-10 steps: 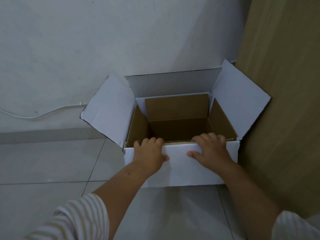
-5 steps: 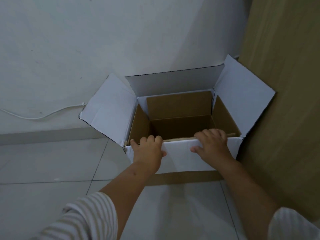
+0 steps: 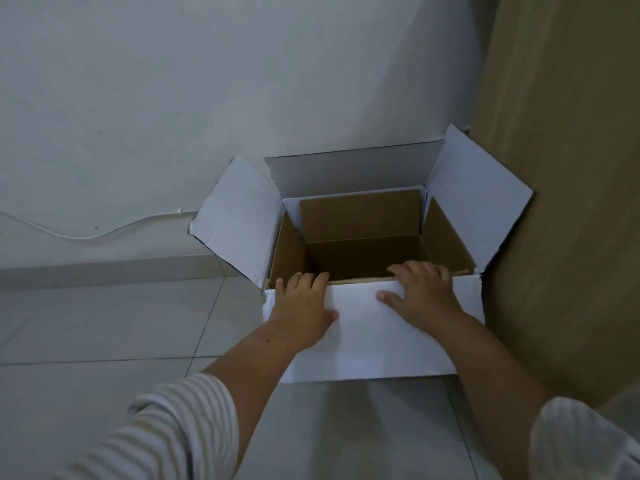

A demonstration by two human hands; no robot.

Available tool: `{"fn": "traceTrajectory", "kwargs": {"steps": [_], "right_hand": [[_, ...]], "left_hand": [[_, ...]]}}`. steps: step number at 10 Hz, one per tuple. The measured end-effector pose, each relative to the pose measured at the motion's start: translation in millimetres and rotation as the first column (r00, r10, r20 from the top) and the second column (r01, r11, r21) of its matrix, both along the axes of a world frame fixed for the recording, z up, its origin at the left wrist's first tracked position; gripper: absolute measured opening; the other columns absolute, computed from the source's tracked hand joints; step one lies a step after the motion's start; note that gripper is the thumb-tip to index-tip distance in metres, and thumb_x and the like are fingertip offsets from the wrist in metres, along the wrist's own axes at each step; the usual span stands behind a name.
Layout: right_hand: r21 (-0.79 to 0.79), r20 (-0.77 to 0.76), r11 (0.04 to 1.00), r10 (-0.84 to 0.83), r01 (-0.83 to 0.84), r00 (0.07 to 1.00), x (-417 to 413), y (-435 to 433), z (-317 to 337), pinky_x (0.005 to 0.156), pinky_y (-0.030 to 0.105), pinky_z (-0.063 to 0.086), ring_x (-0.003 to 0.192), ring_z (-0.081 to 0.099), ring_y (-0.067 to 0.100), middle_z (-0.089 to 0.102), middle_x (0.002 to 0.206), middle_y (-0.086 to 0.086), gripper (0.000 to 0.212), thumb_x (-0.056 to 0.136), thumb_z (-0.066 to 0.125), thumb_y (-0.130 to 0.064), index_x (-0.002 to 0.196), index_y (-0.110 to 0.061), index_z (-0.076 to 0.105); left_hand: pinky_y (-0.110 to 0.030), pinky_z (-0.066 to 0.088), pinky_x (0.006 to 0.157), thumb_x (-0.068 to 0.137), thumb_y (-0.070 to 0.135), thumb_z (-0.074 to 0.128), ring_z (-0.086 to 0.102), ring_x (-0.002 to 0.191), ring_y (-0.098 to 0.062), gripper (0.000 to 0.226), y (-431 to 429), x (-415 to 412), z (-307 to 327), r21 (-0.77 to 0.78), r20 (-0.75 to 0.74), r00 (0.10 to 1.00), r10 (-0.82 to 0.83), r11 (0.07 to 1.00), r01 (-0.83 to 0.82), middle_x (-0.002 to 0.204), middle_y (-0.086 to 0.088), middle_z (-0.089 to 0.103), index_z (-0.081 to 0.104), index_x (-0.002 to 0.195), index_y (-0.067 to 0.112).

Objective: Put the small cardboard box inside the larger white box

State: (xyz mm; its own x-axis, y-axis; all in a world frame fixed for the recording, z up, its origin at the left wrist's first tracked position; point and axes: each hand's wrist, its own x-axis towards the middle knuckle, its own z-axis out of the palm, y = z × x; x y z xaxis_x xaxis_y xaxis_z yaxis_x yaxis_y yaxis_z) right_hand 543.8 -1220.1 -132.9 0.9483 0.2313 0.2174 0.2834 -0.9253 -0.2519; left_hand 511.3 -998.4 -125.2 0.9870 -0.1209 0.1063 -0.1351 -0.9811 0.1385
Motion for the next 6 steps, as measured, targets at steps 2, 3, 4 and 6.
{"fn": "traceTrajectory", "kwargs": {"steps": [2,3,4,6], "right_hand": [[-0.008,0.027,0.999,-0.037,0.038,0.999,-13.0,39.4,22.1,0.103,0.045,0.024,0.125,0.036,0.025,0.047,0.135,0.004,0.052,0.086,0.040,-0.056,0.127,-0.024,0.046],[-0.014,0.022,0.999,-0.032,0.032,0.999,-16.7,63.8,34.1,0.102,0.045,0.025,0.125,0.036,0.026,0.047,0.134,0.004,0.051,0.086,0.041,-0.055,0.126,-0.023,0.047],[-0.018,0.023,0.999,-0.036,0.036,0.999,-21.0,85.9,42.1,0.102,0.045,0.028,0.125,0.037,0.025,0.048,0.134,0.004,0.051,0.086,0.041,-0.056,0.124,-0.023,0.049],[0.020,0.097,0.994,-0.108,0.106,0.989,-15.2,115.1,68.1,0.096,0.042,0.033,0.119,0.041,0.025,0.053,0.127,0.005,0.049,0.088,0.039,-0.054,0.121,-0.021,0.051]], "left_hand": [[-0.050,0.010,0.115,0.086,0.047,0.052,0.015,0.141,-0.030,0.068,22.1,-10.5,18.7,0.023,0.012,1.000,-0.019,1.000,0.019,0.152,-0.007,0.026,0.022,0.143,0.024],[-0.048,0.013,0.114,0.086,0.046,0.051,0.018,0.140,-0.030,0.065,32.9,-12.2,29.1,0.039,0.072,0.997,-0.032,0.999,0.030,0.151,-0.009,0.030,0.027,0.141,0.021],[-0.047,0.014,0.113,0.086,0.047,0.052,0.021,0.138,-0.030,0.062,41.8,-14.9,36.3,0.008,0.122,0.992,-0.042,0.999,0.041,0.148,-0.010,0.033,0.032,0.139,0.019],[-0.046,0.015,0.113,0.085,0.046,0.052,0.025,0.136,-0.031,0.058,55.7,-4.0,60.2,-0.020,0.174,0.984,-0.045,0.999,0.049,0.143,-0.010,0.039,0.037,0.134,0.018]]}}
